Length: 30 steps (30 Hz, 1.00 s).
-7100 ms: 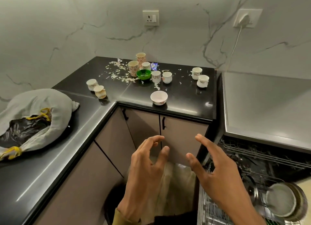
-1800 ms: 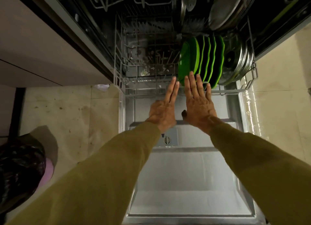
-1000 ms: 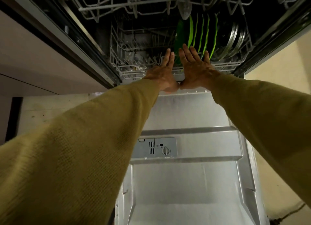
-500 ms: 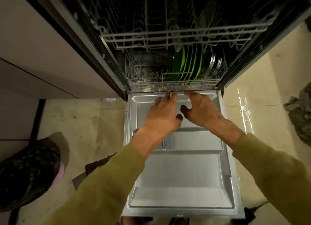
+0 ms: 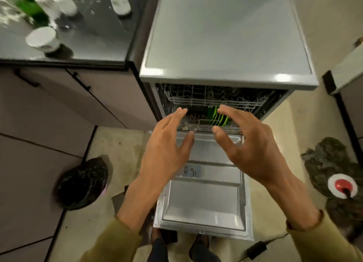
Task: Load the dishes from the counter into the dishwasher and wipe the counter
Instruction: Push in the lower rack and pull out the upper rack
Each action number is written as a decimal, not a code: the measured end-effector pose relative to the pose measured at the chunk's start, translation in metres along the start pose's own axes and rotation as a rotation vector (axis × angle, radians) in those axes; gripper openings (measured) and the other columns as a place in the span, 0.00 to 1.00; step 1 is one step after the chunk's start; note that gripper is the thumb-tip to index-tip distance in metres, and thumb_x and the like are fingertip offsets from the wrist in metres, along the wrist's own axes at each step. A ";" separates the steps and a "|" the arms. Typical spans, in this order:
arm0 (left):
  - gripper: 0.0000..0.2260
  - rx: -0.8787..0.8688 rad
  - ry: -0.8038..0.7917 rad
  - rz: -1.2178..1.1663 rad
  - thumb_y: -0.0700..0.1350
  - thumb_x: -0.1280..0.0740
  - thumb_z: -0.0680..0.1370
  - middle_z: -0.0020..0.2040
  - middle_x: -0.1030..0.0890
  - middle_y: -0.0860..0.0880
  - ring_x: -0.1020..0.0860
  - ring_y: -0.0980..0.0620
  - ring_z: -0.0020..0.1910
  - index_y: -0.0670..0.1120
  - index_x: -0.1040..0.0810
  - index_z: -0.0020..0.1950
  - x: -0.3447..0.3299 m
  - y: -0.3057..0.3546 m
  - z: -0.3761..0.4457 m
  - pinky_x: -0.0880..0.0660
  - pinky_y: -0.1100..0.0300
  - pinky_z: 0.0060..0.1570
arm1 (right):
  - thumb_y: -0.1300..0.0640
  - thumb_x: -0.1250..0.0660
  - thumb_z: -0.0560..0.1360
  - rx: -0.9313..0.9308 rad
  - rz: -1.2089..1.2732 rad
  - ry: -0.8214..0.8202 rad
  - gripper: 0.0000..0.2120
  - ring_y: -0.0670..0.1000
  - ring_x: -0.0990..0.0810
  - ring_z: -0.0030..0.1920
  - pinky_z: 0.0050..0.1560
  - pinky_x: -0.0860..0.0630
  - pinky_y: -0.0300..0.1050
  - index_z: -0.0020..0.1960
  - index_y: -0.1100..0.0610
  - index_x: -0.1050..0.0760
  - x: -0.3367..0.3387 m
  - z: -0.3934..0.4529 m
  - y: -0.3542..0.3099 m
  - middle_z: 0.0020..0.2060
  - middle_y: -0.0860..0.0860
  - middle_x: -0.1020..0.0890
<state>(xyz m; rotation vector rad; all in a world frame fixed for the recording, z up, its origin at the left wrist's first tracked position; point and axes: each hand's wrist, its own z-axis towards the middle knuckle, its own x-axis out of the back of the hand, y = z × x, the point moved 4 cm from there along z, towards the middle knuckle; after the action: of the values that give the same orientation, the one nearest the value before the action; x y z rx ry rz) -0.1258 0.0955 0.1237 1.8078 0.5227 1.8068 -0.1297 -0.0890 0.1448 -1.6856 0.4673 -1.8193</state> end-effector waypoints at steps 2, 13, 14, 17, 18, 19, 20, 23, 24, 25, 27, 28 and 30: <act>0.25 0.039 0.055 -0.046 0.51 0.33 0.79 0.73 0.28 0.54 0.32 0.57 0.71 0.54 0.33 0.76 0.031 0.006 -0.017 0.43 0.73 0.65 | 0.43 0.37 0.78 0.010 0.039 0.027 0.24 0.39 0.32 0.67 0.65 0.34 0.37 0.71 0.52 0.30 0.013 -0.009 -0.024 0.69 0.47 0.26; 0.24 0.120 0.175 -0.210 0.52 0.33 0.79 0.69 0.25 0.56 0.27 0.61 0.63 0.56 0.33 0.75 0.147 -0.041 -0.060 0.32 0.65 0.62 | 0.43 0.36 0.76 0.066 0.119 0.094 0.25 0.36 0.34 0.67 0.63 0.37 0.30 0.71 0.50 0.30 -0.006 -0.003 -0.150 0.68 0.44 0.27; 0.24 0.111 0.170 -0.204 0.52 0.33 0.79 0.69 0.25 0.56 0.28 0.62 0.65 0.56 0.32 0.75 0.155 -0.049 -0.061 0.34 0.68 0.62 | 0.42 0.35 0.77 0.058 0.108 0.107 0.25 0.37 0.33 0.66 0.63 0.37 0.31 0.71 0.51 0.29 -0.011 0.000 -0.160 0.68 0.45 0.26; 0.24 0.085 0.178 -0.162 0.53 0.34 0.79 0.68 0.25 0.58 0.31 0.67 0.64 0.55 0.32 0.75 0.185 -0.074 -0.063 0.38 0.77 0.60 | 0.42 0.35 0.76 0.040 0.088 0.133 0.25 0.36 0.33 0.65 0.63 0.38 0.30 0.70 0.50 0.29 -0.028 0.007 -0.190 0.67 0.44 0.26; 0.24 0.081 0.176 -0.147 0.54 0.34 0.79 0.67 0.25 0.59 0.32 0.68 0.63 0.55 0.32 0.75 0.196 -0.083 -0.063 0.39 0.79 0.59 | 0.41 0.36 0.76 0.040 0.076 0.138 0.26 0.36 0.33 0.65 0.62 0.39 0.29 0.71 0.49 0.29 -0.035 0.010 -0.202 0.67 0.43 0.26; 0.24 0.080 0.173 -0.133 0.54 0.34 0.79 0.67 0.25 0.59 0.33 0.69 0.62 0.56 0.32 0.75 0.206 -0.090 -0.063 0.40 0.82 0.58 | 0.41 0.36 0.75 0.037 0.068 0.138 0.26 0.36 0.34 0.65 0.62 0.40 0.28 0.71 0.49 0.29 -0.042 0.012 -0.211 0.67 0.43 0.26; 0.24 0.070 0.171 -0.117 0.54 0.34 0.80 0.67 0.25 0.60 0.34 0.71 0.61 0.56 0.32 0.75 0.217 -0.096 -0.064 0.42 0.83 0.57 | 0.40 0.36 0.75 0.035 0.067 0.140 0.26 0.35 0.34 0.64 0.61 0.41 0.26 0.70 0.49 0.29 -0.049 0.015 -0.221 0.67 0.42 0.26; 0.24 0.023 0.138 -0.087 0.55 0.36 0.80 0.66 0.30 0.64 0.39 0.78 0.59 0.57 0.34 0.76 0.238 -0.109 -0.064 0.48 0.86 0.56 | 0.39 0.35 0.76 0.029 0.082 0.165 0.25 0.34 0.34 0.63 0.59 0.42 0.24 0.71 0.46 0.30 -0.062 0.019 -0.241 0.64 0.38 0.29; 0.24 0.018 0.126 -0.087 0.55 0.36 0.80 0.65 0.32 0.66 0.41 0.82 0.58 0.58 0.35 0.76 0.243 -0.113 -0.064 0.50 0.87 0.55 | 0.39 0.35 0.76 0.022 0.098 0.176 0.25 0.33 0.34 0.63 0.59 0.42 0.25 0.71 0.46 0.30 -0.065 0.019 -0.245 0.63 0.36 0.30; 0.24 0.018 0.118 -0.087 0.55 0.36 0.80 0.65 0.33 0.67 0.43 0.84 0.58 0.58 0.35 0.76 0.246 -0.117 -0.063 0.50 0.87 0.55 | 0.40 0.34 0.76 0.011 0.115 0.183 0.25 0.34 0.34 0.63 0.59 0.41 0.27 0.71 0.45 0.30 -0.067 0.019 -0.249 0.63 0.35 0.30; 0.24 0.010 0.121 -0.079 0.56 0.36 0.80 0.67 0.31 0.66 0.40 0.81 0.61 0.58 0.35 0.76 0.249 -0.123 -0.060 0.49 0.86 0.56 | 0.42 0.34 0.74 -0.007 0.128 0.181 0.27 0.37 0.33 0.63 0.59 0.39 0.31 0.71 0.46 0.30 -0.069 0.018 -0.252 0.62 0.36 0.31; 0.25 0.009 0.128 -0.076 0.56 0.36 0.80 0.67 0.31 0.65 0.38 0.77 0.62 0.58 0.35 0.76 0.249 -0.123 -0.059 0.48 0.86 0.56 | 0.42 0.34 0.73 -0.010 0.125 0.179 0.27 0.37 0.32 0.63 0.59 0.39 0.32 0.71 0.46 0.30 -0.068 0.018 -0.252 0.62 0.36 0.31; 0.25 0.015 0.148 -0.082 0.57 0.36 0.80 0.67 0.31 0.65 0.37 0.72 0.64 0.58 0.36 0.77 0.246 -0.118 -0.057 0.46 0.85 0.57 | 0.42 0.34 0.74 -0.004 0.122 0.172 0.27 0.38 0.32 0.63 0.58 0.39 0.30 0.71 0.46 0.31 -0.064 0.016 -0.248 0.62 0.37 0.30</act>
<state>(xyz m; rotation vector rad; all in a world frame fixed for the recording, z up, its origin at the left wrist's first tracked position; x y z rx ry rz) -0.1631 0.3444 0.2447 1.6454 0.6587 1.8941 -0.1610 0.1411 0.2533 -1.4756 0.6321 -1.8821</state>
